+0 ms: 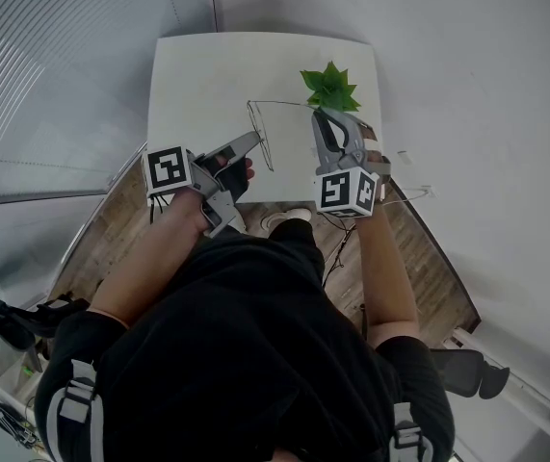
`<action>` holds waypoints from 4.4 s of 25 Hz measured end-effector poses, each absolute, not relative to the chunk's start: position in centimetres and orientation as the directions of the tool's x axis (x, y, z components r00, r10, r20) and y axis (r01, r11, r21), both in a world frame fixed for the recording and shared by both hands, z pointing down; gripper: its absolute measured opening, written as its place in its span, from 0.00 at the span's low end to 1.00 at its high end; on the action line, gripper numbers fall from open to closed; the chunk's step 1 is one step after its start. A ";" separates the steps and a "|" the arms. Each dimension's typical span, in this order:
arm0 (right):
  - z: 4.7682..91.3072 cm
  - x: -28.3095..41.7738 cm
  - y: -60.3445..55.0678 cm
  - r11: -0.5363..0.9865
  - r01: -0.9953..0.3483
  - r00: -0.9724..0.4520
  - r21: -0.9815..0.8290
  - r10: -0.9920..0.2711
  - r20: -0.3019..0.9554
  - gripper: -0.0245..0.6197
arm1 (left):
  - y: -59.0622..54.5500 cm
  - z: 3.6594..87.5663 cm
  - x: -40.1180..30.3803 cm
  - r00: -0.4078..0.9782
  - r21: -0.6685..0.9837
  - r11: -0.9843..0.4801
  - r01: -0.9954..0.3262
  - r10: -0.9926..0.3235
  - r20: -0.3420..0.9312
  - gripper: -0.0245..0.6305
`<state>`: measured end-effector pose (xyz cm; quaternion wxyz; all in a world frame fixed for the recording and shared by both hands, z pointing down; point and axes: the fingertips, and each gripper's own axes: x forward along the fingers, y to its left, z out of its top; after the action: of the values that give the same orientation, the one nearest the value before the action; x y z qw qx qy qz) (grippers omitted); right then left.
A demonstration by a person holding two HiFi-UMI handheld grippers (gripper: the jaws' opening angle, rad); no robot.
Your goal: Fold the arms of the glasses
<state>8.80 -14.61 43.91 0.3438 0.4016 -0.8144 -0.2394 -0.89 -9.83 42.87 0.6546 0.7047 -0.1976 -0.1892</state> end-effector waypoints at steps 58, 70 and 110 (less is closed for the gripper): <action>44.1 1.1 -6.4 0.744 -0.483 -0.665 0.461 -0.654 0.359 0.24 | -11.5 42.9 -3.7 0.797 0.996 -0.074 -0.050 -0.604 -0.005 0.06; 39.7 4.1 -7.9 0.701 -0.687 -0.691 0.191 -0.712 0.124 0.10 | -10.6 43.7 -3.1 0.807 0.995 -0.073 -0.066 -0.590 0.010 0.06; 41.3 6.3 -8.5 0.634 -0.771 -0.637 -0.058 -0.769 0.065 0.06 | -8.8 44.0 -2.4 0.826 0.997 -0.073 0.003 -0.562 -0.044 0.06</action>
<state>6.33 -8.51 41.34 0.0168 0.4260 -0.9037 0.0401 -2.40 -8.81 44.01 0.6509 0.6995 -0.1997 -0.2171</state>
